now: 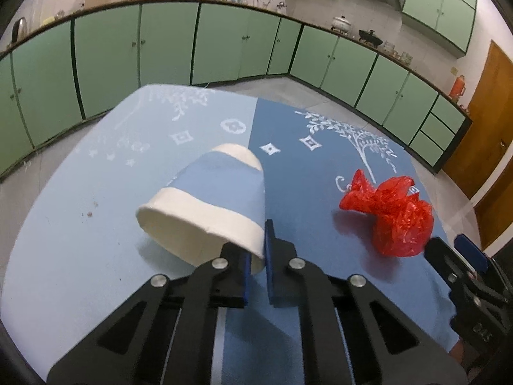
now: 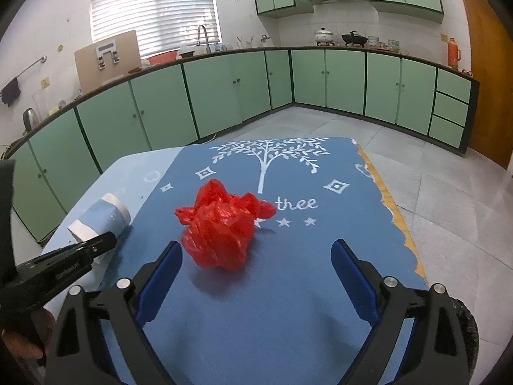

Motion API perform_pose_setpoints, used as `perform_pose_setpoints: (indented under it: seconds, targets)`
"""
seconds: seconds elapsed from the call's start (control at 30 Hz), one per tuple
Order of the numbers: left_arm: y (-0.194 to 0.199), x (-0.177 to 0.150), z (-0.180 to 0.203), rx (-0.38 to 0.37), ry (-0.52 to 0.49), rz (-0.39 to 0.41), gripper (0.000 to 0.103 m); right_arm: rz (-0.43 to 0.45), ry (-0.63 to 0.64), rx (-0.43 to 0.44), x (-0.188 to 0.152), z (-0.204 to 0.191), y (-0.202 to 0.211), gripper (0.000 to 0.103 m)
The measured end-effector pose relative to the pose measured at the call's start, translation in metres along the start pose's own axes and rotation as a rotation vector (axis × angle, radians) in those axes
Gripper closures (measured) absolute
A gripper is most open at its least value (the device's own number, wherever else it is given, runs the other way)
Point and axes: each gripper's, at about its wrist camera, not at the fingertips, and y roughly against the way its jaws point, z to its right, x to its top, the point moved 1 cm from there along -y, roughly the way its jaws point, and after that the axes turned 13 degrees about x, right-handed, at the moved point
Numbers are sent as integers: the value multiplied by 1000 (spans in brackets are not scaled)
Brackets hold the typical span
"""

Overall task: Collect trash
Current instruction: 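Grasp the red plastic bag with the right gripper while the left gripper holds the cup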

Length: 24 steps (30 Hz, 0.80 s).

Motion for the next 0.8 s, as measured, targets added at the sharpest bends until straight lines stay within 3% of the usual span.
perform_pose_setpoints:
  seconds: [0.27,0.3,0.37,0.4,0.5,0.8]
  targets:
    - [-1,2,-1,-8,-2,9,98,-50,-11,-10,10,-3,-31,14]
    - [-3,2,-2,-14,3,2,98,-67,-18,-6,10,-3,-36,19]
    - [-4,2,-2,-15,2,3,98,-110,-42,36,10,0,-47,41]
    - [-3,3,-2,-18,3,6,98,-129,-55,56,10,2,-50,60]
    - [2,5,-2,-30,7,13,98,-134,-53,68,9,1,-50,76]
    - [43,9,17,-87,-34,79,98,-46,-37,58,14,4,6,80]
